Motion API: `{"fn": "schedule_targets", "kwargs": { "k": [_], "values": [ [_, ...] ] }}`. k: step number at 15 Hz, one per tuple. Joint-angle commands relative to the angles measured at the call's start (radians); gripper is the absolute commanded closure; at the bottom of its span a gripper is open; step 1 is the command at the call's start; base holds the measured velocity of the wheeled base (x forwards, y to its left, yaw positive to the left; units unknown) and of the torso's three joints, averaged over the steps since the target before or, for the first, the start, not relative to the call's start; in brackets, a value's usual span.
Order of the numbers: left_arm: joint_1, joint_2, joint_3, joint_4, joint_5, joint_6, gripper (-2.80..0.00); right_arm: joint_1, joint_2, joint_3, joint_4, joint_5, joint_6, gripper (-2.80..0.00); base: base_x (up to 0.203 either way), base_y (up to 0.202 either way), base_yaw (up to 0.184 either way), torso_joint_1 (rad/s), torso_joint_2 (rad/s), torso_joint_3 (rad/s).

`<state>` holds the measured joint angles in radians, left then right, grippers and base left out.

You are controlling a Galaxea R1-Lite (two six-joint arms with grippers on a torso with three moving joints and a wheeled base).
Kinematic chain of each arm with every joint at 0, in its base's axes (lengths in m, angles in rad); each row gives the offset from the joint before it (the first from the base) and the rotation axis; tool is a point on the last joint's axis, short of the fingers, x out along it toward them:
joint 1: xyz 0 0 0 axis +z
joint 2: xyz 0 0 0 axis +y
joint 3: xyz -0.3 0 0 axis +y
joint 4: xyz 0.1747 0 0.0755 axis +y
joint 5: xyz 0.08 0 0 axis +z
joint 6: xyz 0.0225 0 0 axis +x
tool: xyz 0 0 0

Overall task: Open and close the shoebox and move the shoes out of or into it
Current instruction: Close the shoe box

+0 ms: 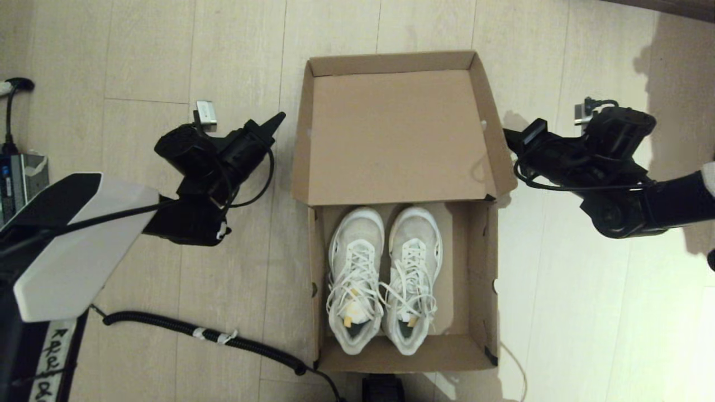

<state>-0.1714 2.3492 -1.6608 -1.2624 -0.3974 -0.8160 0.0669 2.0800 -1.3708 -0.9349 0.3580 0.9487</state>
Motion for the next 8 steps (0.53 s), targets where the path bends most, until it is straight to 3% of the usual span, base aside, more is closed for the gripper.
{"fn": "schedule_targets", "kwargs": {
  "k": [1, 8],
  "values": [
    [-0.020, 0.023, -0.041, 0.001, -0.001, -0.008, 0.00, 0.017, 0.023, -0.018, -0.007, 0.001, 0.007, 0.00, 0.000, 0.000, 0.000, 0.000, 0.00, 0.000],
    [-0.080, 0.056, -0.077, 0.028, -0.009, -0.003, 0.00, 0.053, 0.061, -0.090, -0.005, -0.004, 0.005, 0.00, 0.000, 0.000, 0.000, 0.000, 0.00, 0.000]
  ]
}}
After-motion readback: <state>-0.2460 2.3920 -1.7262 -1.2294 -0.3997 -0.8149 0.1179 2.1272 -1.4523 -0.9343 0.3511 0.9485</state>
